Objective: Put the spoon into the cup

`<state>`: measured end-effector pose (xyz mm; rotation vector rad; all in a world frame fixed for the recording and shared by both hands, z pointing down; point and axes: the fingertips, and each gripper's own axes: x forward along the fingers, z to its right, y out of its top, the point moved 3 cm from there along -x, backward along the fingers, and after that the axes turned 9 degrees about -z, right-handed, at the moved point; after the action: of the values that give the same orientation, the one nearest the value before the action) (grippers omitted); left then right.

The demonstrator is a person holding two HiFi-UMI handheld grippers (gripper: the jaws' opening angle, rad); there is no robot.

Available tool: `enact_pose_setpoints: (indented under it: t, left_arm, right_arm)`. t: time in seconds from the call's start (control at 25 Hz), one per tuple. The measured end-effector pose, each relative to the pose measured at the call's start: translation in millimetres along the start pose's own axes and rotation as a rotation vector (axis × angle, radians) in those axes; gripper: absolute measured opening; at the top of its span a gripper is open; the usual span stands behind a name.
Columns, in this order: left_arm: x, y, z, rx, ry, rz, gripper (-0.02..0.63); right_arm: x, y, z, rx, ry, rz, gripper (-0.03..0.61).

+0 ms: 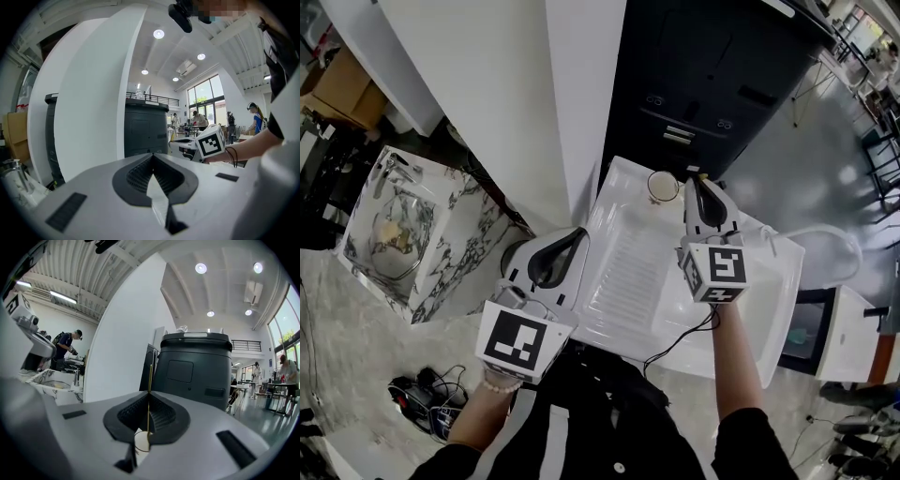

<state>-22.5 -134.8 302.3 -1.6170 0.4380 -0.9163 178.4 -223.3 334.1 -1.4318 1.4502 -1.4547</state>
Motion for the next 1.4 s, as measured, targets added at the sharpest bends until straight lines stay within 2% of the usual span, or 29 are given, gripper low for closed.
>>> enact_pose_setpoints:
  t: [0.6,1.4]
  left_arm:
    - [3.8,-8.6,-14.3,-0.019,0.033,-0.030,0.000]
    - [2.2,-17.2,-16.2,-0.031,0.067,-0.054,0.000]
  right_arm:
    - [37.4,-27.1,1.5,0.009,0.010,-0.071,0.006]
    - [68.3,-84.8,-4.7,-0.050,0.025,-0.224,0.006]
